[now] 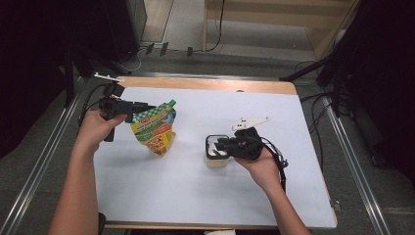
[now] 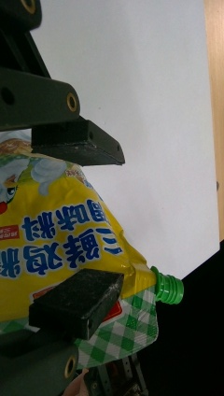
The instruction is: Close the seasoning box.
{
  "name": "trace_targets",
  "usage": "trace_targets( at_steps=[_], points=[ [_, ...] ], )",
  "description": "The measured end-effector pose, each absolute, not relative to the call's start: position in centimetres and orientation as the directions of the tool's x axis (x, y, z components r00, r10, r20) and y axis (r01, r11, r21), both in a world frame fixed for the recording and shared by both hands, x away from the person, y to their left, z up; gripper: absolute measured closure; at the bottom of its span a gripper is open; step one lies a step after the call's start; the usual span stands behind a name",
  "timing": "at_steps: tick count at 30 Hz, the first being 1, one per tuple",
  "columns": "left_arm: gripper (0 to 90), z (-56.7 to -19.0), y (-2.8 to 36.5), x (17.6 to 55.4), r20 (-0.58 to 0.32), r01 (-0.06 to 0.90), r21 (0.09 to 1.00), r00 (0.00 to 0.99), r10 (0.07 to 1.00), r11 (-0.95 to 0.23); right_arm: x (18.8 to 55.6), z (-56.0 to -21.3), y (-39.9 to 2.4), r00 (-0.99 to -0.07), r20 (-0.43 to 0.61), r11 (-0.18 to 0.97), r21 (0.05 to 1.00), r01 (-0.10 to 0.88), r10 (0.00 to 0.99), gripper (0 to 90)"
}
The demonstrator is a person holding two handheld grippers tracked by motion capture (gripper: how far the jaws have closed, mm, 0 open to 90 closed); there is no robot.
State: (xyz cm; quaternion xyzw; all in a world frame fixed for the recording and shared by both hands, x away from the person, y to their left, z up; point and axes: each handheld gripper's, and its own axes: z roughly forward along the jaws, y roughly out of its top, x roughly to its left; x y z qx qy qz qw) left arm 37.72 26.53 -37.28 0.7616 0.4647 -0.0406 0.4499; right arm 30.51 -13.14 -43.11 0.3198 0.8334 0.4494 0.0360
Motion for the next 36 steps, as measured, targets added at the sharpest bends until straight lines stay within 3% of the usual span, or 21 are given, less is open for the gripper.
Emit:
trace_targets(
  at_steps=[8, 36],
  points=[
    [37.7, -37.4, 26.3, 37.8, -0.480, 0.747, 0.644, 0.563, 0.673, -0.165, 30.9, -42.8, -14.4, -0.775, 0.247, 0.355, 0.780, 0.515, 0.582, 66.8],
    [37.5, -37.7, 26.7, 37.9, -0.488, 0.754, 0.638, 0.554, 0.674, -0.158, 32.6, -43.0, -21.2, -0.696, 0.250, 0.233, 0.822, 0.520, 0.673, 52.9]
  ],
)
